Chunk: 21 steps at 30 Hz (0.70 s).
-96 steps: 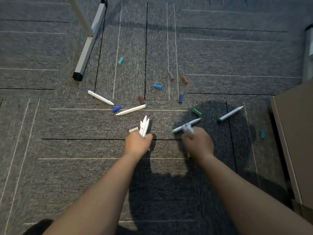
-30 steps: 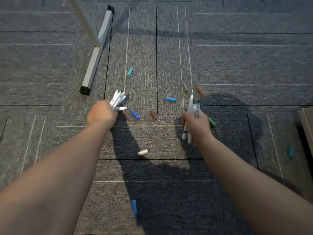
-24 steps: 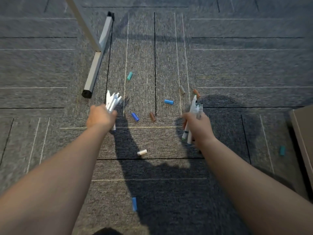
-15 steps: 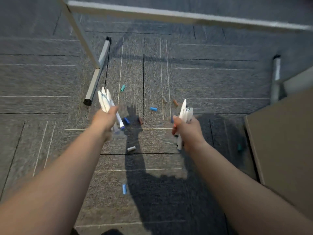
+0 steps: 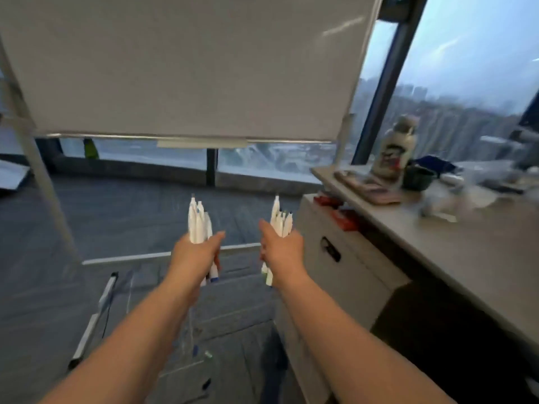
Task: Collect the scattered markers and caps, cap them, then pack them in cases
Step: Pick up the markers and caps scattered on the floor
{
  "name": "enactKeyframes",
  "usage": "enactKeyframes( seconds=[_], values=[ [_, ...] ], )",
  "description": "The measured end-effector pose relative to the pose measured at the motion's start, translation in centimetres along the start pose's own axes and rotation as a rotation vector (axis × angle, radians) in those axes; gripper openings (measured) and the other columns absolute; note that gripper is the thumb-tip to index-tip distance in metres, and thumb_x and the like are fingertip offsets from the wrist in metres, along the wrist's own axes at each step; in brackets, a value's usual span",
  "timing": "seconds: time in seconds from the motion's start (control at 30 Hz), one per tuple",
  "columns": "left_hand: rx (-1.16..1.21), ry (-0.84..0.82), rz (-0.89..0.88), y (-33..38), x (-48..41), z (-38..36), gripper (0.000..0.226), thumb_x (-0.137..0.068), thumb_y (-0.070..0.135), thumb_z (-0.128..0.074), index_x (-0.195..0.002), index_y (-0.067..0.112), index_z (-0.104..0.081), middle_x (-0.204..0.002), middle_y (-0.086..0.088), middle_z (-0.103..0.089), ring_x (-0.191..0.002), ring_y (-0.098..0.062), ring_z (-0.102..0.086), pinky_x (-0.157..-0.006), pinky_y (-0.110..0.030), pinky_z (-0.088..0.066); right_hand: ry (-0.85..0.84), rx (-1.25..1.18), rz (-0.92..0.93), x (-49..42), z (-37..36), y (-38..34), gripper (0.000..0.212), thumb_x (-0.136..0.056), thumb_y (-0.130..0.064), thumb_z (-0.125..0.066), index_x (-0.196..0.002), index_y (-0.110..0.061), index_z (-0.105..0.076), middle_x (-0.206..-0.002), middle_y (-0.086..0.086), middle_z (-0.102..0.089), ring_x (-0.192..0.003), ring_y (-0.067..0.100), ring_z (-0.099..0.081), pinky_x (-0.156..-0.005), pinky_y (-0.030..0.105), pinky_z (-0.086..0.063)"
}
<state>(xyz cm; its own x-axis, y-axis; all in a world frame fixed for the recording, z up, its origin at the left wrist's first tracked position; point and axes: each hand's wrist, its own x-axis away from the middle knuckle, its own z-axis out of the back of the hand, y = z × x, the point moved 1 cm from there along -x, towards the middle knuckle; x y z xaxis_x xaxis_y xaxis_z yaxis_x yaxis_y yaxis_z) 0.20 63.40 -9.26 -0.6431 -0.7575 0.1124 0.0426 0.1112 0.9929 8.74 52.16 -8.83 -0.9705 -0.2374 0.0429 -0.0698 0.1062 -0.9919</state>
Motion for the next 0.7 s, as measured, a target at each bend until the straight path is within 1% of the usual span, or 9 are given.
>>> enactKeyframes(
  seconds=[0.07,0.13,0.27,0.33,0.4,0.47,0.53,0.63,0.7],
  values=[
    [0.045,-0.079,-0.056,4.9,5.0,-4.7,0.024,-0.085,0.022,-0.068,-0.072,0.011,-0.051,-0.054,-0.009,-0.049,-0.044,-0.022,-0.044,-0.042,-0.026,-0.038,0.023,-0.019,0.125,2.5,5.4,-6.7,0.026,-0.083,-0.020,-0.068,-0.067,-0.018,-0.047,-0.053,-0.001,-0.042,-0.046,0.013,-0.035,-0.049,0.031,-0.031],
    [0.089,-0.187,-0.092,8.5,10.0,-9.8,0.020,-0.084,0.020,-0.069,-0.076,0.011,-0.053,-0.055,-0.006,-0.049,-0.044,-0.019,-0.043,-0.044,-0.027,-0.038,0.112,-0.002,0.226,5.1,12.0,-12.5,0.015,-0.084,-0.021,-0.068,-0.075,-0.016,-0.056,-0.055,0.000,-0.048,-0.047,0.011,-0.041,-0.047,0.030,-0.035],
    [0.136,-0.396,-0.148,12.1,19.8,-19.8,0.014,-0.084,0.017,-0.067,-0.082,0.011,-0.055,-0.052,-0.003,-0.048,-0.042,-0.015,-0.043,-0.042,-0.023,-0.039,0.326,0.024,0.242,9.8,25.7,-19.0,0.014,-0.087,-0.025,-0.066,-0.086,-0.013,-0.059,-0.059,0.002,-0.050,-0.050,0.014,-0.044,-0.046,0.026,-0.040],
    [0.128,-0.490,-0.153,12.2,23.8,-24.3,0.017,-0.084,0.021,-0.068,-0.086,0.011,-0.055,-0.054,-0.004,-0.052,-0.044,-0.015,-0.048,-0.041,-0.024,-0.042,0.419,0.079,0.224,11.8,31.6,-19.7,0.017,-0.089,-0.028,-0.065,-0.089,-0.010,-0.062,-0.063,0.004,-0.053,-0.054,0.013,-0.048,-0.045,0.020,-0.043],
    [0.096,-0.578,-0.164,11.4,27.0,-28.3,0.022,-0.085,0.026,-0.068,-0.098,0.015,-0.056,-0.062,-0.003,-0.058,-0.052,-0.014,-0.055,-0.043,-0.023,-0.044,0.499,0.132,0.219,13.1,36.5,-19.2,0.023,-0.090,-0.030,-0.064,-0.094,-0.007,-0.064,-0.069,0.004,-0.059,-0.057,0.011,-0.055,-0.044,0.014,-0.043],
    [0.040,-0.639,-0.208,10.3,29.2,-31.7,0.030,-0.085,0.031,-0.068,-0.108,0.017,-0.054,-0.071,-0.001,-0.062,-0.064,-0.013,-0.059,-0.045,-0.021,-0.046,0.571,0.173,0.242,13.6,40.4,-18.2,0.028,-0.090,-0.031,-0.063,-0.098,-0.004,-0.065,-0.072,0.004,-0.064,-0.058,0.008,-0.059,-0.049,0.017,-0.044],
    [0.007,-0.679,-0.251,9.4,30.5,-34.7,0.030,-0.087,0.033,-0.066,-0.109,0.018,-0.052,-0.075,0.001,-0.062,-0.068,-0.014,-0.058,-0.046,-0.019,-0.045,0.617,0.194,0.274,13.6,43.4,-17.6,0.029,-0.091,-0.031,-0.062,-0.100,-0.004,-0.064,-0.073,0.004,-0.066,-0.057,0.004,-0.060,-0.053,0.018,-0.044],
    [-0.044,-0.710,-0.264,7.9,31.3,-38.5,0.025,-0.087,0.034,-0.065,-0.103,0.020,-0.052,-0.079,0.001,-0.062,-0.060,-0.010,-0.053,-0.041,-0.017,-0.040,0.645,0.194,0.305,12.6,46.6,-17.1,0.026,-0.091,-0.027,-0.063,-0.098,-0.001,-0.064,-0.075,0.006,-0.066,-0.049,-0.005,-0.056,-0.047,0.011,-0.043],
    [-0.058,-0.701,-0.259,6.5,31.2,-40.4,0.029,-0.084,0.033,-0.068,-0.103,0.015,-0.056,-0.081,0.000,-0.064,-0.060,-0.010,-0.053,-0.050,-0.021,-0.041,0.647,0.211,0.296,11.6,48.0,-16.1,0.022,-0.089,-0.020,-0.065,-0.098,0.001,-0.065,-0.075,0.008,-0.066,-0.049,-0.003,-0.056,-0.047,0.010,-0.042]
  ],
)
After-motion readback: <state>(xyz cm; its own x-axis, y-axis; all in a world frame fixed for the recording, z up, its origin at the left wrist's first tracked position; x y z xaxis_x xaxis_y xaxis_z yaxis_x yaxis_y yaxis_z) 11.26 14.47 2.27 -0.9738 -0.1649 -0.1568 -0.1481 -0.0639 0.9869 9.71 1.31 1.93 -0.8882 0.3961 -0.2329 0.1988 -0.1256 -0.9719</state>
